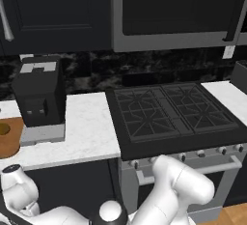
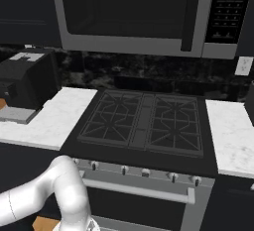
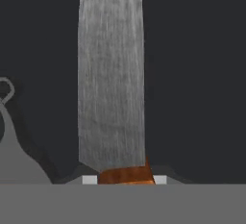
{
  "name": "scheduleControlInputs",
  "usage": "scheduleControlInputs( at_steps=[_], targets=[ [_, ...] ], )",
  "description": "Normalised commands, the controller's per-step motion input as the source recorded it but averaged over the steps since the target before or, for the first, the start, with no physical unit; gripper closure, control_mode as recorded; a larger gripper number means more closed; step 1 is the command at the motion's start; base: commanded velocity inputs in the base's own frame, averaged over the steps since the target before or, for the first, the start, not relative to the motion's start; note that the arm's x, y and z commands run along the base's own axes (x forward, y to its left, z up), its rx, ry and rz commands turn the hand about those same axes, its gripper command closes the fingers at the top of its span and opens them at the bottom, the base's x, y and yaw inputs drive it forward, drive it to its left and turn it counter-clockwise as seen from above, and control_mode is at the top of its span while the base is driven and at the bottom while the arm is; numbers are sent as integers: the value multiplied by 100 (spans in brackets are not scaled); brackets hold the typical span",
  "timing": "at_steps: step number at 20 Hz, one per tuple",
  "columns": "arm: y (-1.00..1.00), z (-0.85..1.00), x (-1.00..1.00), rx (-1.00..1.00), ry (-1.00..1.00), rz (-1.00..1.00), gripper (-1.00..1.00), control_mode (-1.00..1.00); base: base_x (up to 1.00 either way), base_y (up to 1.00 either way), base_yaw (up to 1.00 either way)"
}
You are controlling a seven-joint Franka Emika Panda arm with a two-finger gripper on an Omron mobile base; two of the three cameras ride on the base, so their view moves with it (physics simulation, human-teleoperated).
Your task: Place the appropriate cutting tool for cutting the avocado skin on the cutting board.
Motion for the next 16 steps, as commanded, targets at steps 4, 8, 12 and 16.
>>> scheduleControlInputs(
  at_steps=[4, 8, 12, 16],
  targets=[
    [0, 87, -23, 2, 9, -36, 100, -100, 0, 0, 0],
    [-2, 100, -73, 0, 3, -34, 100, -100, 0, 0, 0],
    [-9, 100, -77, 0, 0, -28, 100, -100, 0, 0, 0],
    [0, 100, -35, -7, -6, -19, 100, -100, 0, 0, 0]
  ],
)
